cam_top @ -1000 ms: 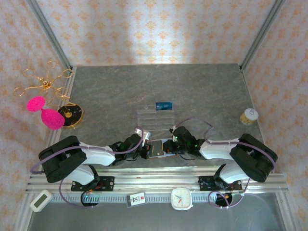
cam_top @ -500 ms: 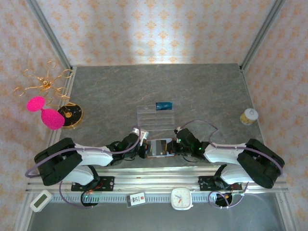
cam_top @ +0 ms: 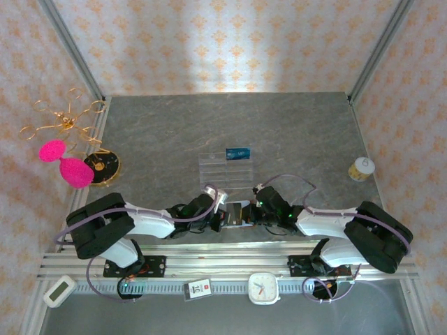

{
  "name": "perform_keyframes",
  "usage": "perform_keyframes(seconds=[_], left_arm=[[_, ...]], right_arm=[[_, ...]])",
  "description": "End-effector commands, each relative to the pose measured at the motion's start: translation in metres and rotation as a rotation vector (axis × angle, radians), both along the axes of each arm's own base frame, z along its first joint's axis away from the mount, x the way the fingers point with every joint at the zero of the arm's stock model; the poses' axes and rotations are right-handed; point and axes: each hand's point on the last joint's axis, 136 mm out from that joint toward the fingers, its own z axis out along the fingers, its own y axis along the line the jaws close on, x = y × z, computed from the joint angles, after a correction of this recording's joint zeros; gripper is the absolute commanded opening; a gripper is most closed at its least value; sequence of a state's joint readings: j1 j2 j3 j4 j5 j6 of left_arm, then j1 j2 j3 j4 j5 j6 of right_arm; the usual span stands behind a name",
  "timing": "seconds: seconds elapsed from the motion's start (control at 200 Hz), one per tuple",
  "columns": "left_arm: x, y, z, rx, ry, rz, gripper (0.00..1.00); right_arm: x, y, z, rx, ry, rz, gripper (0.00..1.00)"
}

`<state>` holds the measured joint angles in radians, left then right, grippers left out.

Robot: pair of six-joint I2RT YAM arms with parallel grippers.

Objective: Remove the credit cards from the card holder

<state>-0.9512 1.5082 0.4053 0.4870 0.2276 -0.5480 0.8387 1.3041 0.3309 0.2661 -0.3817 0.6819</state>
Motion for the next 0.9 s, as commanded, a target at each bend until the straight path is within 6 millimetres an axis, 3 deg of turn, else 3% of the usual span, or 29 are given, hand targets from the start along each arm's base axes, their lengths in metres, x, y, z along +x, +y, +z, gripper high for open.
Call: perform_keyframes(seconds=[0.0, 0.09, 0.325, 0.476, 0.581, 0.716, 0.811, 0.896], left_arm=[[0.003, 0.008, -0.007, 0.043, -0.003, 0.022, 0.0], [0.0, 0.012, -0.012, 0.045, 0.015, 0.022, 0.0], [-0.009, 0.012, -0.022, 0.051, 0.048, -0.007, 0.0], [-0.008, 0.015, -0.022, 0.062, 0.044, 0.002, 0.0], [-0.003, 0.018, -0.014, 0.035, 0.03, 0.021, 0.0], [0.001, 0.017, -0.002, -0.007, 0.009, 0.033, 0.0], [0.004, 0.012, 0.009, -0.045, -0.012, 0.033, 0.0], [0.012, 0.005, 0.032, -0.109, -0.052, 0.044, 0.02]], right_arm=[[0.004, -0.004, -0.001, -0.01, -0.009, -0.029, 0.18], [0.004, -0.002, -0.003, -0.005, -0.001, -0.025, 0.25], [0.004, 0.009, -0.006, 0.017, 0.019, 0.009, 0.24], [0.007, 0.003, -0.007, -0.01, 0.012, -0.018, 0.1], [0.012, -0.013, -0.005, -0.066, -0.021, -0.079, 0.0], [0.02, -0.039, 0.006, -0.141, -0.086, -0.171, 0.0], [0.025, -0.042, 0.026, -0.116, -0.143, -0.198, 0.0], [0.03, -0.034, 0.047, -0.063, -0.196, -0.176, 0.0]])
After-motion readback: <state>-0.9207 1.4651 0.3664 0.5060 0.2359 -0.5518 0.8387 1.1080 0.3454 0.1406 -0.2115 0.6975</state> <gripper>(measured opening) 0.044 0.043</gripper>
